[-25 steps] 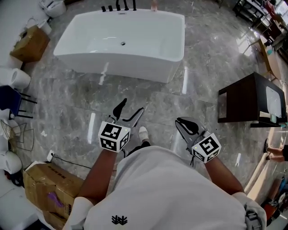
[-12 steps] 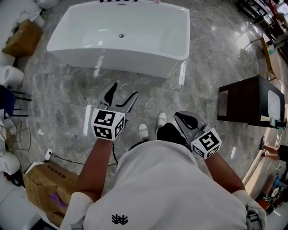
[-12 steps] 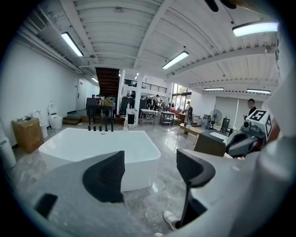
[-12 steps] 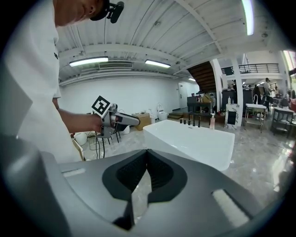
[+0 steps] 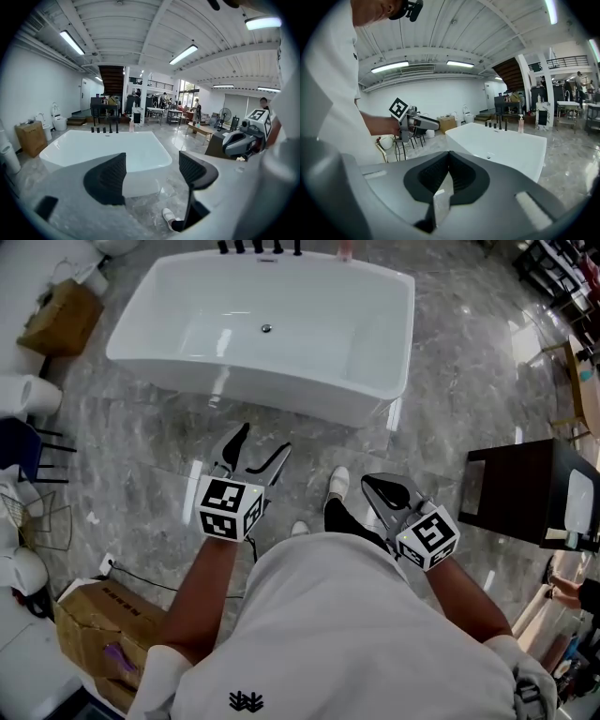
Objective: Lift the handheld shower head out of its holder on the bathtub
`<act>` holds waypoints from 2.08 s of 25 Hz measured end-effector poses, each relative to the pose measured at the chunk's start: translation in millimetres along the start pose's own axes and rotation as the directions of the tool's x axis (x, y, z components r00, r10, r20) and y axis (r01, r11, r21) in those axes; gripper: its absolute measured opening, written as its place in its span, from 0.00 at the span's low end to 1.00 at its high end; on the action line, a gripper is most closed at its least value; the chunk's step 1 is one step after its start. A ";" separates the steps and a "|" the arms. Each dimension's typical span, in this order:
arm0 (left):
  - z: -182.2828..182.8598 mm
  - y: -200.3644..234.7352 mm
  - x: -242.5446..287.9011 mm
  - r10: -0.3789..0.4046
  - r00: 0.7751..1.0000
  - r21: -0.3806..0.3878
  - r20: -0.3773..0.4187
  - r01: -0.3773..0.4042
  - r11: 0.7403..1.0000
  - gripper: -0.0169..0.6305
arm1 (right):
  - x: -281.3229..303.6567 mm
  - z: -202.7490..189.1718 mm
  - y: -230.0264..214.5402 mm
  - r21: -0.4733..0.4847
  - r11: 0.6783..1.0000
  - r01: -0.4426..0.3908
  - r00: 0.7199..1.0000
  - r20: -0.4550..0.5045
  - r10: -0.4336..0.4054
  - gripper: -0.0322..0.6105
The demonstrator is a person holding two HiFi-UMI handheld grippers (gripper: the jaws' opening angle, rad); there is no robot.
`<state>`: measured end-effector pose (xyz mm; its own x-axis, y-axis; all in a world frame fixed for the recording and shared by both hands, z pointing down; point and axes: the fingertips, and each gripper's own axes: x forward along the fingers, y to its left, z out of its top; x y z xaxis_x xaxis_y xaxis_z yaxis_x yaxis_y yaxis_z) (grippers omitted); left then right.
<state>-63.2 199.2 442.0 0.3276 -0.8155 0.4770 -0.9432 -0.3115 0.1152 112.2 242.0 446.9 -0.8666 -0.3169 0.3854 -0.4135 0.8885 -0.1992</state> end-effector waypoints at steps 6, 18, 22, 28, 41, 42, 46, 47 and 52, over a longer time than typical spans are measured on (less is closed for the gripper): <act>48.7 16.6 70.2 0.036 0.999 0.018 -0.009 -0.036 0.999 0.56 | 17.2 28.8 -82.5 -0.021 0.999 -0.040 0.999 0.011 0.040 0.07; 106.5 32.8 168.5 0.043 0.998 0.054 -0.036 -0.041 0.998 0.56 | 35.5 40.3 -186.6 0.058 0.998 -0.037 0.999 0.025 0.035 0.07; 127.1 57.7 202.4 0.020 1.000 0.055 -0.023 -0.019 0.998 0.56 | 48.6 54.2 -216.9 0.121 0.992 0.019 0.998 0.062 -0.026 0.07; 150.7 107.9 270.1 -0.041 0.999 0.055 -0.021 0.042 0.998 0.56 | 71.7 80.2 -254.3 0.147 0.981 0.125 0.987 0.081 -0.138 0.07; 207.2 265.6 424.5 -0.127 0.990 0.133 -0.064 0.135 0.982 0.55 | 179.2 128.2 -313.1 0.232 0.909 0.345 0.931 0.036 -0.363 0.07; 210.6 277.0 437.3 -0.128 0.990 0.139 -0.067 0.136 0.981 0.55 | 186.0 130.4 -316.1 0.238 0.902 0.360 0.926 0.029 -0.377 0.07; 221.8 320.2 496.6 -0.118 0.989 0.147 -0.083 0.130 0.981 0.55 | 203.2 136.5 -332.3 0.277 0.861 0.427 0.896 0.001 -0.444 0.07; 223.3 330.8 511.5 -0.113 0.990 0.149 -0.088 0.125 0.981 0.55 | 206.5 136.9 -335.4 0.288 0.850 0.442 0.888 -0.006 -0.460 0.07; 233.5 379.1 583.3 -0.091 0.991 0.144 -0.098 0.105 0.984 0.55 | 222.4 138.4 -350.6 0.316 0.807 0.499 0.860 -0.061 -0.507 0.07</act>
<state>-216.9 -508.5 560.5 0.4055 -0.7318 0.5478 -0.8859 -0.4624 0.0380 25.8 -186.0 477.8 -0.5183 -0.7027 0.4874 -0.8541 0.4545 -0.2529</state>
